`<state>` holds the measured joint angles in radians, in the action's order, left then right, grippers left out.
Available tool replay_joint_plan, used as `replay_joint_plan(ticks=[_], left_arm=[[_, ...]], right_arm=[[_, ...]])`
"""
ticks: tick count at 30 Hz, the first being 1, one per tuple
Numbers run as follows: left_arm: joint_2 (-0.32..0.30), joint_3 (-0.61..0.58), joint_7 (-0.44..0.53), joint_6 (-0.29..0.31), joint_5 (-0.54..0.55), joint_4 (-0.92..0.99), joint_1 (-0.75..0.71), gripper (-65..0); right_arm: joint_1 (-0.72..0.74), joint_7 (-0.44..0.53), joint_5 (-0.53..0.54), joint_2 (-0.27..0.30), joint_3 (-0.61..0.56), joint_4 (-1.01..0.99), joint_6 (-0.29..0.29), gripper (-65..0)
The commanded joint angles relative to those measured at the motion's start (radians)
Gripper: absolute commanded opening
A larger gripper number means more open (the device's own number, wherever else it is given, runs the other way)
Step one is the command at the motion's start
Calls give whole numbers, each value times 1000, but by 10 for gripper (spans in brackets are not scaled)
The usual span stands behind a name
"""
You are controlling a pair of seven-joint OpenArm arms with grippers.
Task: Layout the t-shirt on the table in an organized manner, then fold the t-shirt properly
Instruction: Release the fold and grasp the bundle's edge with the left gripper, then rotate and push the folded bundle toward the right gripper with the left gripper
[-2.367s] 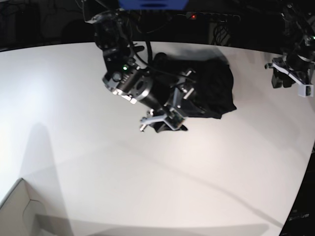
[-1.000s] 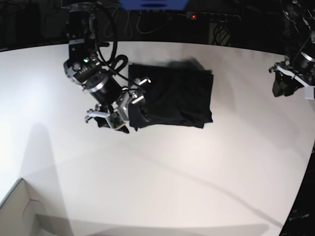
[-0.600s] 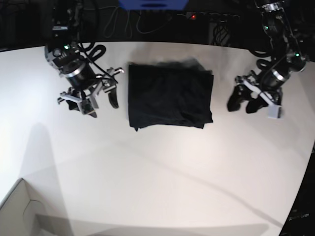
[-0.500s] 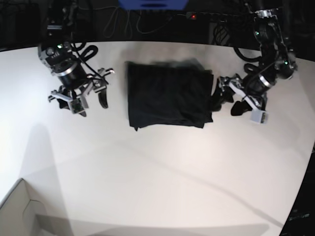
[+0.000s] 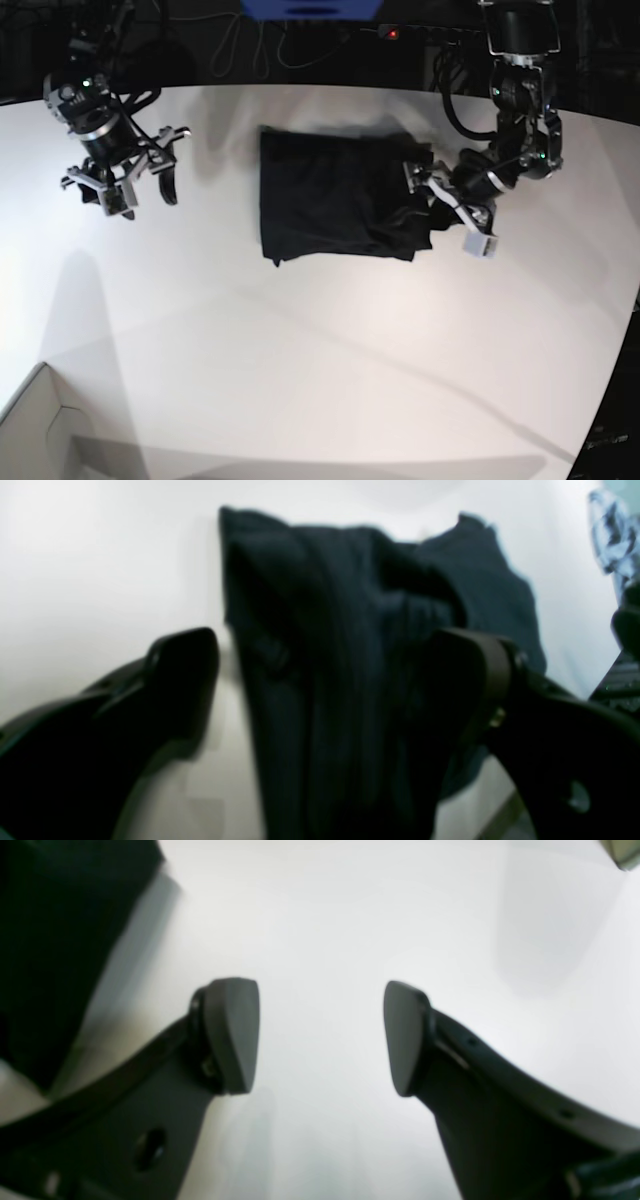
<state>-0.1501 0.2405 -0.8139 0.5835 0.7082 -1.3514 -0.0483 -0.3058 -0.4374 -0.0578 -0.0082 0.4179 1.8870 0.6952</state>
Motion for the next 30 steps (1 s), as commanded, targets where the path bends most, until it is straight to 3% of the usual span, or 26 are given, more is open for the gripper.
replay_joint_plan(ticks=[1,4,5,7,12,16,20,23,28,30], left_arm=[[-7,-25,9,2,4,0,20,0],[-16,-99,55,0,4,11,20,-2],[-18,-114,63,0,3,11,20,-30],[-18,-134,69,0,-28,11,20,-125],[-7,-148,63,0,-160,23,55,-468],[1,-152,61,0,-224,56,104,-649],[7,-152,63,8,-284,106,186,-641],[7,-223,72,11,-307,172,270,-641],[5,-499,75,11,-359,298,448,-641],[5,-626,118,11,-393,313,508,-641]], right_arm=[[4,24,16,9,8,19,3,-258],[4,24,14,9,8,19,3,-258],[4,24,14,9,9,19,3,-258],[4,24,14,9,9,19,3,-258],[4,24,13,9,12,33,3,-258],[-13,24,16,9,48,79,3,-258],[-42,30,17,9,89,101,3,-258],[-48,25,17,9,144,101,3,-258],[-80,30,17,1,246,99,3,-258],[-86,30,17,1,276,99,3,-258]])
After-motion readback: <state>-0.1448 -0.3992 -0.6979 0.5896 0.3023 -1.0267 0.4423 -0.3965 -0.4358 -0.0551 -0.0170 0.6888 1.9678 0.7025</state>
